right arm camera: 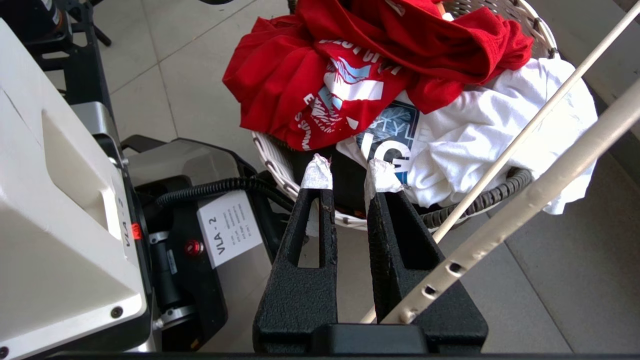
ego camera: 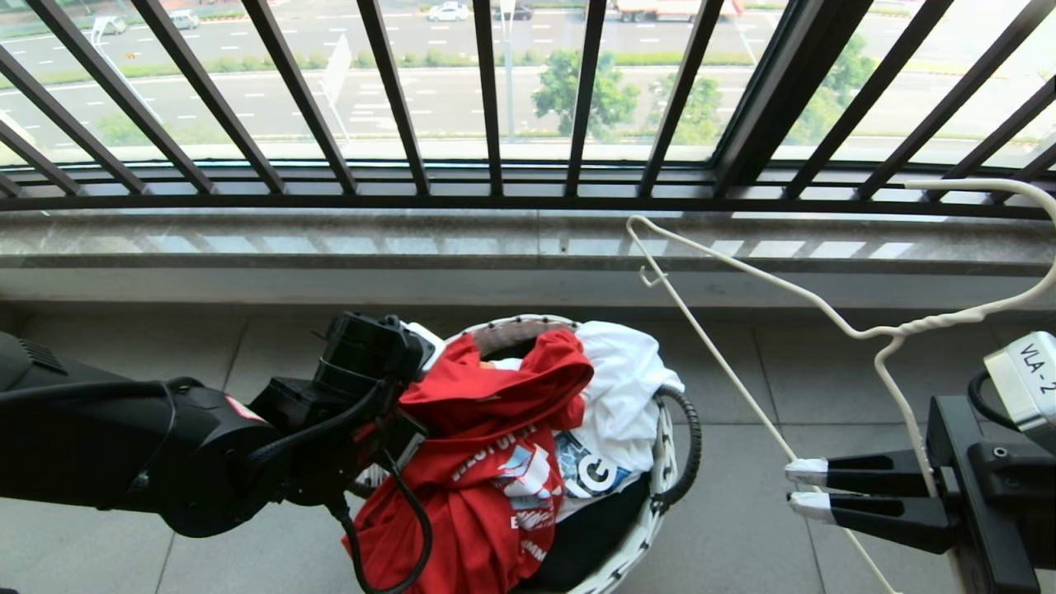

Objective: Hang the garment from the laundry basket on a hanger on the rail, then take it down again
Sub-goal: Pick up clothes from the basket

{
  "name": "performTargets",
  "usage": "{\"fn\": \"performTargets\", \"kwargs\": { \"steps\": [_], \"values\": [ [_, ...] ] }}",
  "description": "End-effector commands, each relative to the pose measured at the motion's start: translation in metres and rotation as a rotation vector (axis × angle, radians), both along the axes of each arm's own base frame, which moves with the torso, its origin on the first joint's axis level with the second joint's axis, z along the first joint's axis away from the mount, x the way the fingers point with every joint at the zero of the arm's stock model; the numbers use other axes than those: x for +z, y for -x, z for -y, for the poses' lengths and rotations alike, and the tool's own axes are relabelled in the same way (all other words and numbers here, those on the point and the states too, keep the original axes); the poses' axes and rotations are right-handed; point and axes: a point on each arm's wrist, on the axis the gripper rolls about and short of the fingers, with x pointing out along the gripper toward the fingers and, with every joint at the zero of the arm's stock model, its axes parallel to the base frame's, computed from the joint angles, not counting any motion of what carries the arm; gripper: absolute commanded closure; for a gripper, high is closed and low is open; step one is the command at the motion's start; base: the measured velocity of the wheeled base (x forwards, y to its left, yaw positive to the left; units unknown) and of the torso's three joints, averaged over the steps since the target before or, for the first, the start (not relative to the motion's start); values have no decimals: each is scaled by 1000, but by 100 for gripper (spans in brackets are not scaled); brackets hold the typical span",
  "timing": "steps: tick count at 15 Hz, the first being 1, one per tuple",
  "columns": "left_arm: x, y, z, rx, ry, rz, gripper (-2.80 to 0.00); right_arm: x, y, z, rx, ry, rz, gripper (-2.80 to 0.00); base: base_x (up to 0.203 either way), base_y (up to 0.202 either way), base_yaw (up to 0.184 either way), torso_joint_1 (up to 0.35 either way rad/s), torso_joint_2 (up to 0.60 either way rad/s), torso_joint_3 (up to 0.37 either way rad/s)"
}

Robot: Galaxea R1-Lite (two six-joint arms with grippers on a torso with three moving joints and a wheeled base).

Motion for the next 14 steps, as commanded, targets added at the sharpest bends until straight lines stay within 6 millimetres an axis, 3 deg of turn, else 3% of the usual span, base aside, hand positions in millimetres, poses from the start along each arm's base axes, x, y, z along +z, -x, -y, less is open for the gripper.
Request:
{"fn": "performTargets", "kwargs": {
  "steps": [1,6,14],
  "values": [
    [10,4,-1,-3,17,28,0,1,2,0,11,-4,5,0,0,0,0,0,0,0],
    [38,14,3,-4,123,111,0,-2,16,-9,109,12,-53,0,0,0,0,0,0,0],
    [45,3,10,36,213,138,0,-6,40,-37,326,5,-188,0,0,0,0,0,0,0]
  ]
}}
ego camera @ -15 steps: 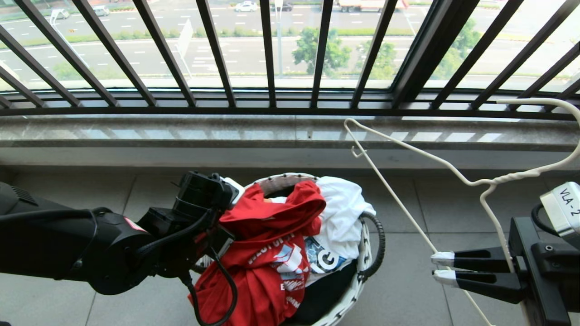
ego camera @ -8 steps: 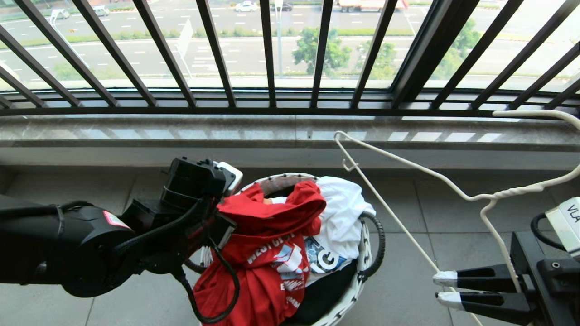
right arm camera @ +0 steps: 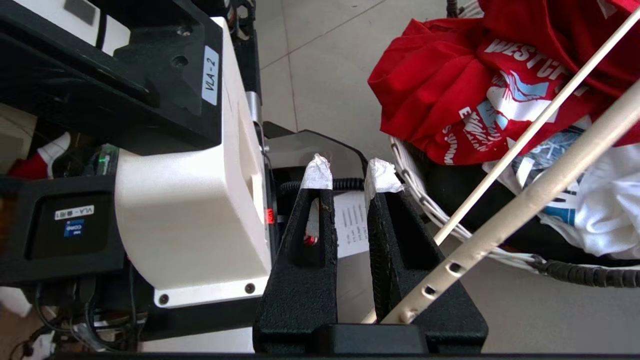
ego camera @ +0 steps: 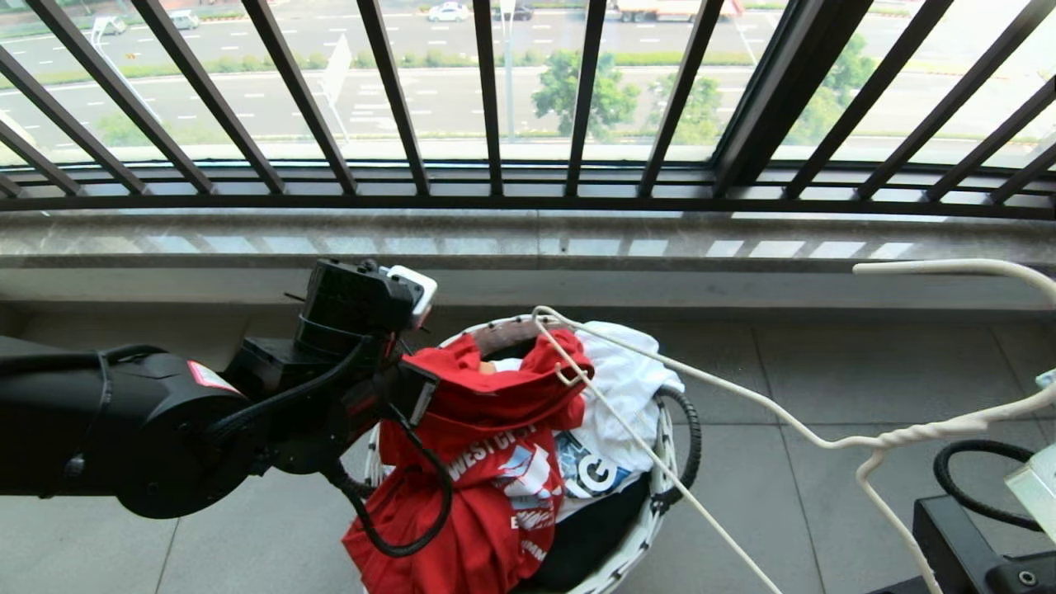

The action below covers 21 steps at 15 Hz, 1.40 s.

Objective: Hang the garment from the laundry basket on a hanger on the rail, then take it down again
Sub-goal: Pick up clothes from the basket, then hang the clothes on the clothes rack

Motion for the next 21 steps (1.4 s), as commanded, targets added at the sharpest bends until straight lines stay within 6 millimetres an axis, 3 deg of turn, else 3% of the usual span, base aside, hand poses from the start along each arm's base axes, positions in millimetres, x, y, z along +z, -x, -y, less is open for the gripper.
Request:
{"fn": "performTargets", "kwargs": {
  "steps": [1,7,11,16,21],
  "values": [
    [3,-2,2,3,17,11,0,-3,5,-7,62,10,-25,0,0,0,0,0,0,0],
    [29,27,10,-60,90,65,0,-12,5,-18,113,47,-80,0,0,0,0,0,0,0],
    [54,32,6,-60,74,49,0,-5,3,-23,120,34,-71,0,0,0,0,0,0,0],
    [61,30,8,-60,76,54,0,-11,7,-26,150,51,-97,0,0,0,0,0,0,0],
    [71,39,19,-115,71,53,0,-15,-4,-40,161,67,-105,0,0,0,0,0,0,0]
  ]
}}
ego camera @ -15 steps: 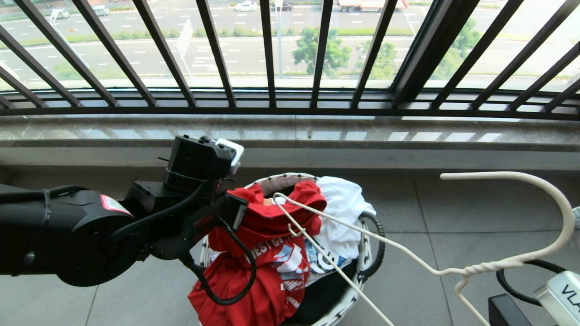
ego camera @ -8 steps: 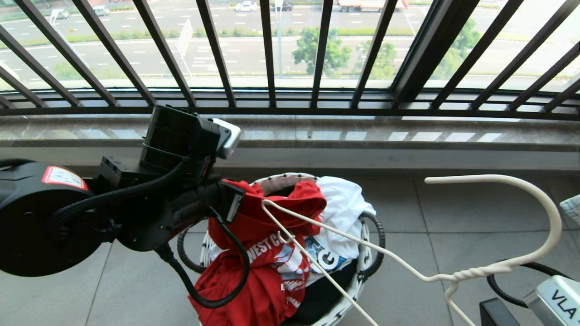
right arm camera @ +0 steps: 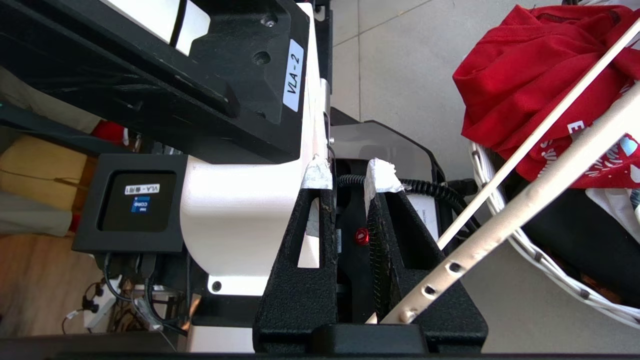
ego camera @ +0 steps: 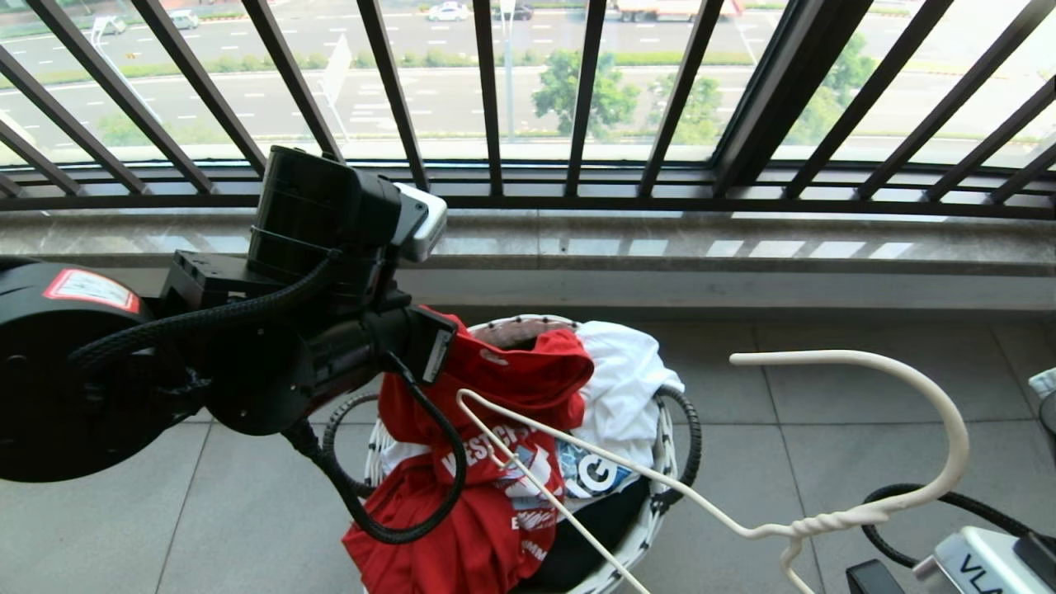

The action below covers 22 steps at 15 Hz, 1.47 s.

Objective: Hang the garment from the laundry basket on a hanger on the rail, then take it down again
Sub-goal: Hang the clothes on the clothes rack

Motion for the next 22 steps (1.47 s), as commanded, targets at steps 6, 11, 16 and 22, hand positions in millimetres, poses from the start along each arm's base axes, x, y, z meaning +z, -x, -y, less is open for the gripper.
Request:
{"fn": "performTargets", "kwargs": {
  "steps": [6,11,16,22],
  "values": [
    [15,29,1,-78,-41,-38,0,2,-17,-22,16,6,11,0,0,0,0,0,0,0],
    [16,49,2,-139,-93,-81,0,3,-18,-22,31,3,54,0,0,0,0,0,0,0],
    [11,45,-3,-82,-140,-99,0,8,-13,-16,25,-10,74,0,0,0,0,0,0,0],
    [18,48,-4,-99,-121,-77,0,6,-16,-17,-24,20,97,0,0,0,0,0,0,0]
  ]
}}
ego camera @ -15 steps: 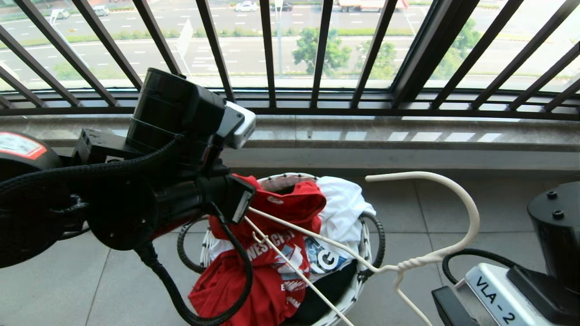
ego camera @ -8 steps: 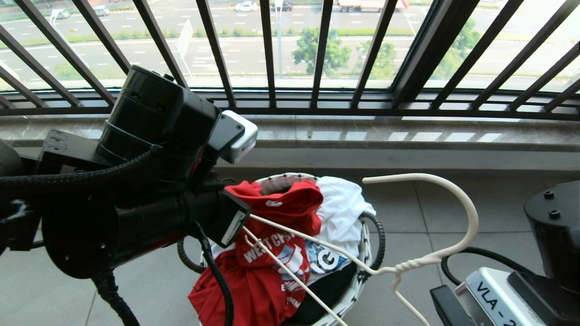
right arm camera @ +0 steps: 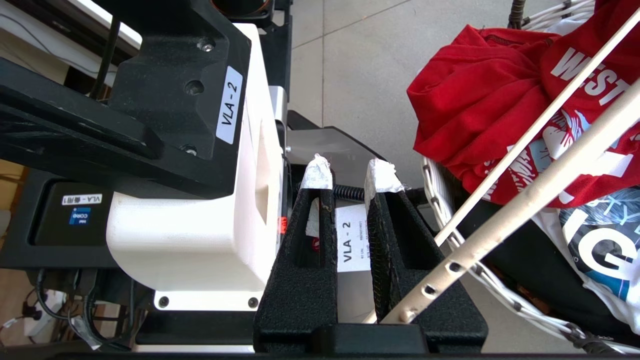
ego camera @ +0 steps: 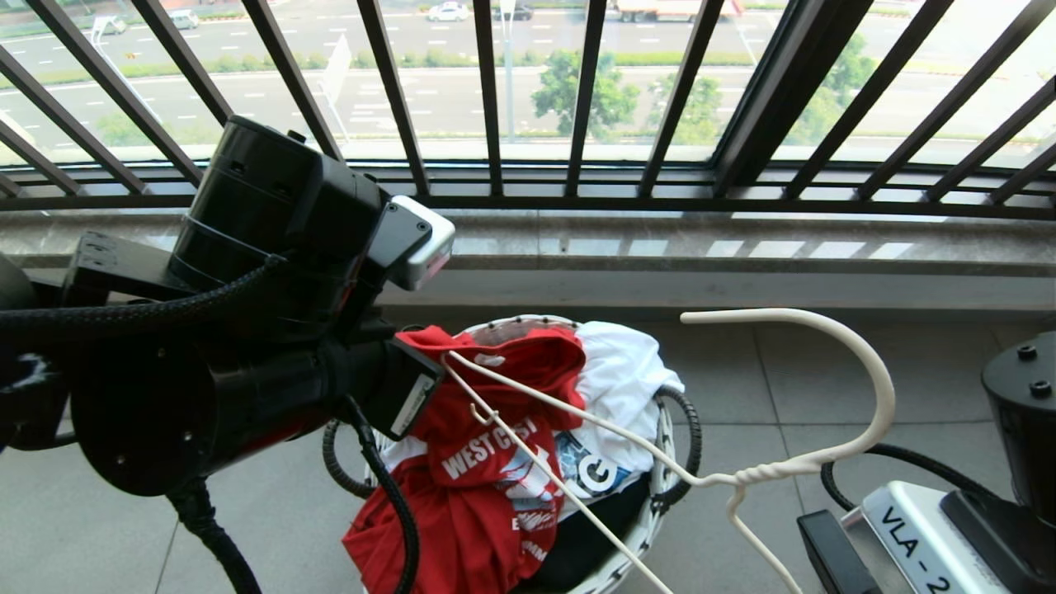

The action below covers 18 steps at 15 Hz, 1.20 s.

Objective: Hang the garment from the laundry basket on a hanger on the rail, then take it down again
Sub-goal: Hang the clothes on the clothes rack

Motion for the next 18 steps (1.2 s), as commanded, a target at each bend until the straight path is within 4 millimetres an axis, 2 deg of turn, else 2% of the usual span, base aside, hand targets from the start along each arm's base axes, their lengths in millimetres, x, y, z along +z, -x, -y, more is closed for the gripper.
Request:
{"fn": "performTargets", "kwargs": {
  "steps": [1,7,10,12,15,18],
  "values": [
    [5,5,5,-27,17,11,0,-2,-1,-2,9,8,4,0,0,0,0,0,0,0],
    [4,-1,15,-38,27,2,0,1,1,1,16,-3,30,0,0,0,0,0,0,0],
    [3,-1,17,-104,44,-35,0,7,5,9,7,-25,63,0,0,0,0,0,0,0],
    [3,1,18,-115,41,-33,0,3,9,15,38,27,107,0,0,0,0,0,0,0],
    [14,1,15,-136,76,-23,0,-1,7,17,73,96,230,0,0,0,0,0,0,0],
    [27,3,14,-156,92,-28,0,5,4,14,74,108,304,0,0,0,0,0,0,0]
  ]
}}
